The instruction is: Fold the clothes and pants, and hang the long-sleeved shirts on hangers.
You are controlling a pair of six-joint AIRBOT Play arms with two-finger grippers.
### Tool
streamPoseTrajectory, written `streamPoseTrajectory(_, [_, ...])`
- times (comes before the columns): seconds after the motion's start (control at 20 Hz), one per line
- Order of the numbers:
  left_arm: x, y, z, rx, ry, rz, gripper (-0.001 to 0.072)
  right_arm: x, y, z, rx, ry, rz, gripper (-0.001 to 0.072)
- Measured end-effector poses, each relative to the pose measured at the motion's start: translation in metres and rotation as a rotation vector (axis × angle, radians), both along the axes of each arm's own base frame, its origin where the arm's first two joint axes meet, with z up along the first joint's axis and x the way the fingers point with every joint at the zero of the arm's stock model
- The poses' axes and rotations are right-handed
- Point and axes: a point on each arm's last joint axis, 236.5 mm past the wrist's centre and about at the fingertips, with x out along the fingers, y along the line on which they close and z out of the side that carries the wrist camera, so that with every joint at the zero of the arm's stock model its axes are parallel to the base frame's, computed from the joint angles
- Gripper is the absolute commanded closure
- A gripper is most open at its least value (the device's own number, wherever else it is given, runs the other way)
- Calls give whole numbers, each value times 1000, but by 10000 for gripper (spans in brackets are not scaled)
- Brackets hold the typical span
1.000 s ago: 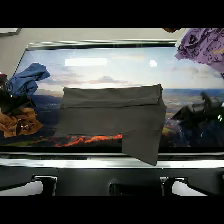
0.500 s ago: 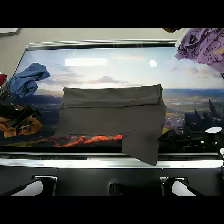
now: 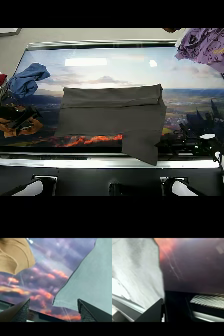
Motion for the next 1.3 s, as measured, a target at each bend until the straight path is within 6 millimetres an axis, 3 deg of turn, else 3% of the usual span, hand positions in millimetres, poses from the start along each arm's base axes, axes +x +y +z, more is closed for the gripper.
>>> streamPoseTrajectory(0.3, [-28,-1,-30,-156,26,35,-8,4,2,0,9,-14,-17,675])
streamPoseTrajectory(0.7, [-52,-39,-68,-413,0,27,-2,5,2,1,14,-17,-21,675])
streamPoseTrajectory(0.95, [-49,-64,-82,-480,19,-11,0,5,4,3,25,-11,-24,675])
streamPoseTrajectory(1.0, [-47,-70,-84,-496,23,-11,70,4,5,3,29,-10,-23,675])
streamPoseTrajectory(1.1, [-44,-76,-89,-500,26,-21,334,4,6,5,36,-7,-20,675])
streamPoseTrajectory(1.2, [-42,-80,-97,-488,31,-30,644,3,7,5,40,-6,-17,675])
streamPoseTrajectory(1.3, [-42,-82,-101,-488,37,-37,689,2,7,6,43,-5,-15,676])
